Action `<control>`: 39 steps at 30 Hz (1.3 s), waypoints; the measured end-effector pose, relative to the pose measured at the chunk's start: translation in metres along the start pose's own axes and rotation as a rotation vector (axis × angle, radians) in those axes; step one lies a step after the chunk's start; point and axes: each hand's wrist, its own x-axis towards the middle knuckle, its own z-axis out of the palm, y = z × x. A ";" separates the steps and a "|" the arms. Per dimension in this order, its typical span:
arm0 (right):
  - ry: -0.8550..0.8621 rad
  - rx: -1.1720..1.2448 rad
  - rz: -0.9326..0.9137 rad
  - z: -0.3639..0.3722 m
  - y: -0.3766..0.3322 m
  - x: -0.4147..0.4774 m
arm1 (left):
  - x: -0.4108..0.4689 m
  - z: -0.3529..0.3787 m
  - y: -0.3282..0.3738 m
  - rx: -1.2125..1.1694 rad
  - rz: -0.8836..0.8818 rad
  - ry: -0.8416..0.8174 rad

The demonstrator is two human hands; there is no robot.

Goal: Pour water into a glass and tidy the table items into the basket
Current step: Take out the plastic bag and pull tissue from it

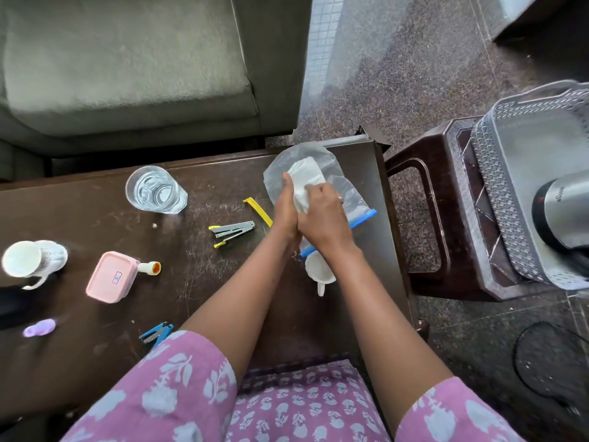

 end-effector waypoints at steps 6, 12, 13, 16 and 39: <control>0.116 0.319 0.076 0.010 -0.019 -0.002 | 0.000 -0.031 0.011 0.015 0.141 0.063; 0.017 0.915 0.593 0.029 -0.035 0.001 | -0.004 -0.060 0.029 -0.131 0.232 0.128; -0.072 1.117 0.623 0.032 -0.041 0.002 | -0.006 -0.066 0.033 -0.159 0.240 0.145; -0.193 1.364 0.639 0.043 -0.060 0.001 | -0.012 -0.087 0.046 -0.247 0.242 0.209; -0.673 0.726 -0.012 0.185 -0.280 -0.014 | -0.101 -0.376 0.117 -0.438 0.678 1.106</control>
